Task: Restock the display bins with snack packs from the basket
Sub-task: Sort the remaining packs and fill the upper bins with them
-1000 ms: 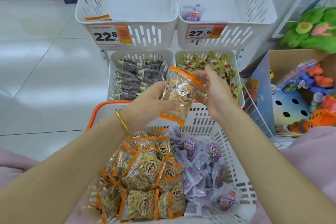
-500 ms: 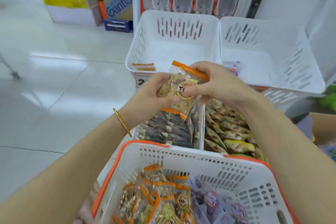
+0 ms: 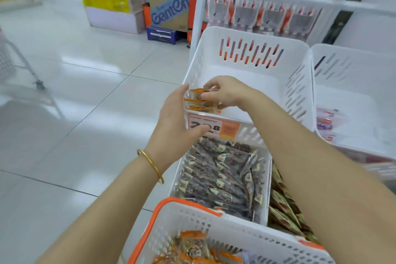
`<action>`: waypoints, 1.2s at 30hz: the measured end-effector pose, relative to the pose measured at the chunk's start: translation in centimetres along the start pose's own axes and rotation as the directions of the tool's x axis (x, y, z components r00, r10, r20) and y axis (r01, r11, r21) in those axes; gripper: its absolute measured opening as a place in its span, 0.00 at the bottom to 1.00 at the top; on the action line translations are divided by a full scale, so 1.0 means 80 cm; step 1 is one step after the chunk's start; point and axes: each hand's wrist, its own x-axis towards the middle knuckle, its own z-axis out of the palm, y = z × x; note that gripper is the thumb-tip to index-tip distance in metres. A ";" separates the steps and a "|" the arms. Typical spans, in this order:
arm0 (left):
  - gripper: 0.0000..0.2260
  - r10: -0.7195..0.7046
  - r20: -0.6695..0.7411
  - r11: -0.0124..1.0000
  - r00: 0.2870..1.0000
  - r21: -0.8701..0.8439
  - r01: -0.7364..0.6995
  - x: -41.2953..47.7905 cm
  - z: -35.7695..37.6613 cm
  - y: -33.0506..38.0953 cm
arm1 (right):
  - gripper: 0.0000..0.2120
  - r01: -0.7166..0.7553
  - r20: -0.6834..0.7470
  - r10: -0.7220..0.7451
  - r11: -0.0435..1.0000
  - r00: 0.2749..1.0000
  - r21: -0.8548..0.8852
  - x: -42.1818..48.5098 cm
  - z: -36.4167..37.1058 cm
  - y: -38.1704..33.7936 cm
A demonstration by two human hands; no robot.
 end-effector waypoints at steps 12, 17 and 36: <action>0.37 -0.009 0.030 1.000 1.000 -0.013 0.009 -0.007 0.002 0.006 | 0.32 -0.186 0.041 0.181 0.971 0.983 0.151 -0.019 0.001 -0.008; 0.37 -0.025 0.037 1.000 0.999 0.010 0.025 -0.008 0.003 0.006 | 0.35 -0.256 0.032 0.254 0.947 0.967 0.193 -0.015 0.002 -0.002; 0.24 -0.068 0.410 0.990 0.910 0.139 0.011 -0.236 0.078 0.075 | 0.11 -0.485 0.173 0.453 0.822 0.875 0.299 -0.390 0.145 0.214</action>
